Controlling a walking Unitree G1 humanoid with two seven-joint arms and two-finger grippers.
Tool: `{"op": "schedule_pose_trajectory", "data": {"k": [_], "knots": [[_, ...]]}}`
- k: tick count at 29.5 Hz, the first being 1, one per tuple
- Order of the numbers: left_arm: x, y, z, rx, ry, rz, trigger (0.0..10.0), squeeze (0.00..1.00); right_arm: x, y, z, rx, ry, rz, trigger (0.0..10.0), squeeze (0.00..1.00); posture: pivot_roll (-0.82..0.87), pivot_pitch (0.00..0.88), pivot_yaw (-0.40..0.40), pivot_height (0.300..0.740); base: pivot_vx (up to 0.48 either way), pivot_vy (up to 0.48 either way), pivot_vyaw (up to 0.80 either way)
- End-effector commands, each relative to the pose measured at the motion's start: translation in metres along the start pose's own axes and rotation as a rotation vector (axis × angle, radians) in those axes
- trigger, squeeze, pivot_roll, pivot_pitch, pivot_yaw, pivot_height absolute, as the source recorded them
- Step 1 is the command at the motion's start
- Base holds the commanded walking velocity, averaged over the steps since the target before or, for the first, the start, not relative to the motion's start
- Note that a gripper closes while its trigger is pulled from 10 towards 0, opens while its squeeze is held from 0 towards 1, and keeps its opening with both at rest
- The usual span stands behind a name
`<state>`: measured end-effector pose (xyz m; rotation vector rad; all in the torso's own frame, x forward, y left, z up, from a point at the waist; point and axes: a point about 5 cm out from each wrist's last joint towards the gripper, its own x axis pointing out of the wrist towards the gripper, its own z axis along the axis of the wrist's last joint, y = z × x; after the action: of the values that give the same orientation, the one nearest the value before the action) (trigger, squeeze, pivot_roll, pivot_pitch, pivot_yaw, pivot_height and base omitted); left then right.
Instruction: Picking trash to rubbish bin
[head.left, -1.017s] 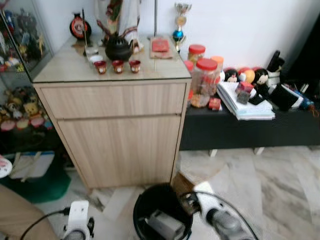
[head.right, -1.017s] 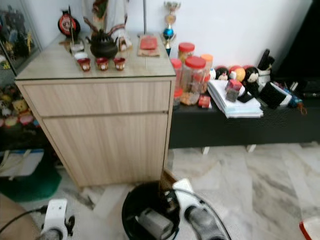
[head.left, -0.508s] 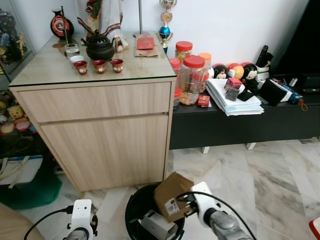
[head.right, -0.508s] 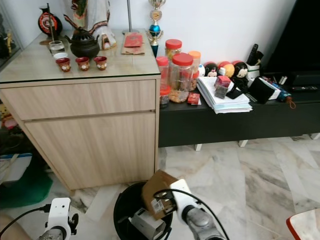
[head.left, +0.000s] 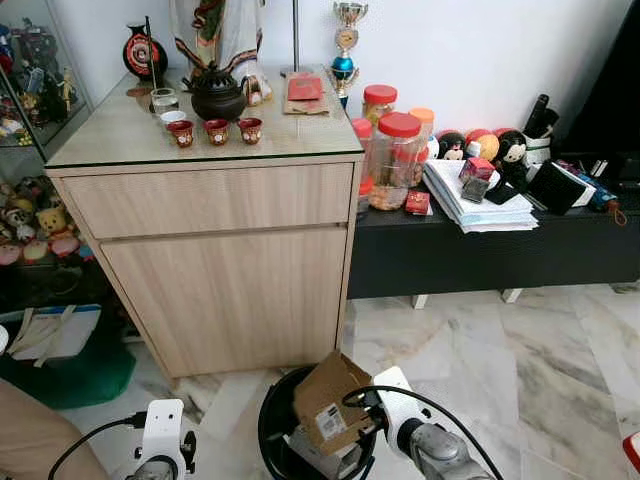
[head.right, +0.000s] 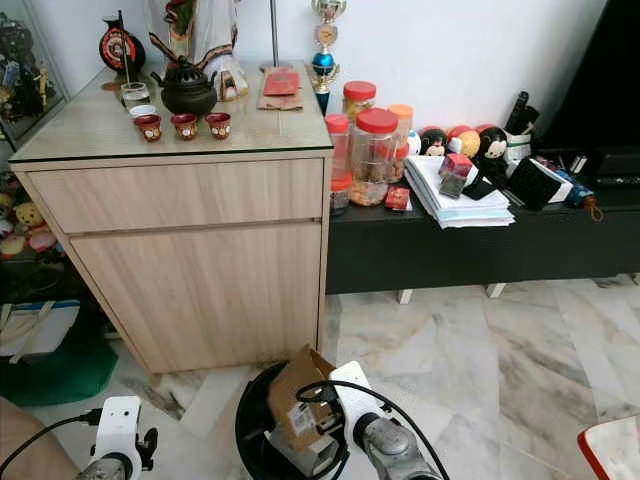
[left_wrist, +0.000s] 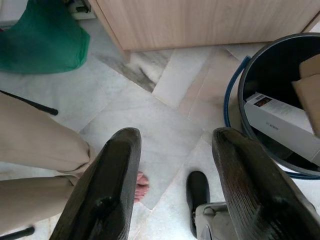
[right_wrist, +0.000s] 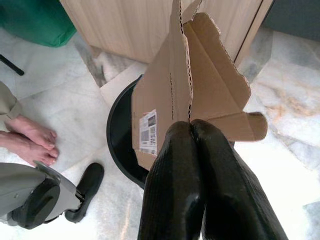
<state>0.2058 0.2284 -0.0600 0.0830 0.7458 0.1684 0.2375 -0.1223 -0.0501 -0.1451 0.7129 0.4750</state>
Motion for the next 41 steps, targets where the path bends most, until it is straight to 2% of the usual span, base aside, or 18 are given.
{"op": "schedule_pose_trajectory", "data": {"k": [1, 10, 11, 12, 13, 16, 17, 18, 20, 21, 23, 25, 26, 37, 39, 41], "knots": [[0.000, 0.000, -0.002, -0.006, 0.018, -0.006, 10.0, 0.00, 0.001, 0.000, 0.004, -0.014, -0.007, 0.005, 10.0, 0.00, 0.02, 0.025, -0.034, 0.740, 0.000, 0.000, 0.00], [0.000, -0.001, -0.002, -0.009, 0.018, -0.008, 10.0, 0.00, 0.001, -0.001, 0.005, -0.022, -0.011, -0.002, 10.0, 0.00, 0.02, 0.026, -0.036, 0.740, 0.000, 0.000, 0.00], [0.000, -0.001, -0.002, -0.008, 0.018, -0.008, 10.0, 0.00, 0.001, -0.002, 0.005, -0.022, -0.012, -0.002, 10.0, 0.09, 0.02, 0.026, -0.037, 0.740, 0.000, 0.000, 0.00], [0.000, -0.001, -0.002, -0.008, 0.018, -0.008, 10.0, 0.00, 0.001, -0.002, 0.005, -0.022, -0.012, -0.002, 10.0, 0.69, 0.02, 0.026, -0.037, 0.740, 0.000, 0.000, 0.00], [0.000, -0.001, -0.002, -0.009, 0.018, -0.009, 10.0, 0.00, 0.001, -0.002, 0.005, -0.022, -0.013, -0.002, 10.0, 1.00, 0.02, 0.026, -0.037, 0.740, 0.000, 0.000, 0.00], [0.000, -0.002, 0.000, -0.013, 0.003, -0.025, 10.0, 0.00, 0.001, -0.002, 0.005, -0.024, -0.013, -0.003, 10.0, 1.00, 0.02, 0.026, -0.037, 0.740, 0.000, 0.000, 0.00], [0.001, -0.005, 0.005, -0.007, -0.026, -0.060, 10.0, 0.00, 0.001, -0.002, 0.005, -0.024, -0.014, -0.004, 10.0, 0.99, 0.02, 0.026, -0.037, 0.740, 0.000, 0.000, 0.00], [0.002, -0.011, 0.011, 0.030, -0.065, -0.119, 10.0, 0.00, 0.001, -0.002, 0.005, -0.024, -0.014, -0.004, 10.0, 0.99, 0.02, 0.028, -0.040, 0.740, 0.000, 0.000, 0.00], [0.002, -0.015, 0.014, 0.049, -0.080, -0.153, 10.0, 0.00, 0.001, -0.002, 0.005, -0.025, -0.014, -0.003, 10.0, 0.99, 0.02, 0.029, -0.042, 0.740, 0.000, 0.000, 0.00], [0.002, -0.023, 0.021, 0.101, -0.104, -0.227, 10.0, 0.00, 0.001, -0.002, 0.006, -0.027, -0.013, -0.002, 10.0, 0.99, 0.02, 0.029, -0.042, 0.740, 0.000, 0.000, 0.00], [0.003, -0.028, 0.026, 0.157, -0.110, -0.278, 10.0, 0.00, 0.001, -0.002, 0.006, -0.028, -0.013, 0.000, 10.0, 0.99, 0.02, 0.029, -0.042, 0.740, 0.000, 0.000, 0.00], [0.004, -0.028, 0.027, 0.162, -0.107, -0.277, 10.0, 0.00, 0.001, -0.002, 0.006, -0.028, -0.013, 0.000, 10.0, 0.99, 0.02, 0.028, -0.038, 0.740, 0.000, 0.000, 0.00], [0.004, -0.027, 0.027, 0.153, -0.100, -0.263, 10.0, 0.00, 0.001, -0.001, 0.006, -0.029, -0.014, 0.000, 10.0, 0.00, 0.02, 0.028, -0.038, 0.740, 0.000, 0.000, 0.00], [0.003, -0.022, 0.018, 0.154, -0.073, -0.238, 10.0, 0.00, 0.000, -0.002, 0.002, -0.021, -0.004, -0.011, 10.0, 0.00, 0.02, 0.027, -0.036, 0.740, 0.000, 0.000, 0.00], [0.002, -0.012, 0.010, 0.170, -0.043, -0.156, 10.0, 0.00, -0.003, -0.006, -0.007, 0.016, 0.026, -0.066, 10.0, 0.00, 0.02, 0.028, -0.038, 0.740, 0.000, 0.000, 0.00], [0.001, -0.006, 0.007, 0.148, -0.034, -0.110, 10.0, 0.00, -0.004, -0.008, -0.010, 0.051, 0.033, -0.088, 10.0, 0.00, 0.02, 0.026, -0.035, 0.740, 0.000, 0.000, 0.00]]}}
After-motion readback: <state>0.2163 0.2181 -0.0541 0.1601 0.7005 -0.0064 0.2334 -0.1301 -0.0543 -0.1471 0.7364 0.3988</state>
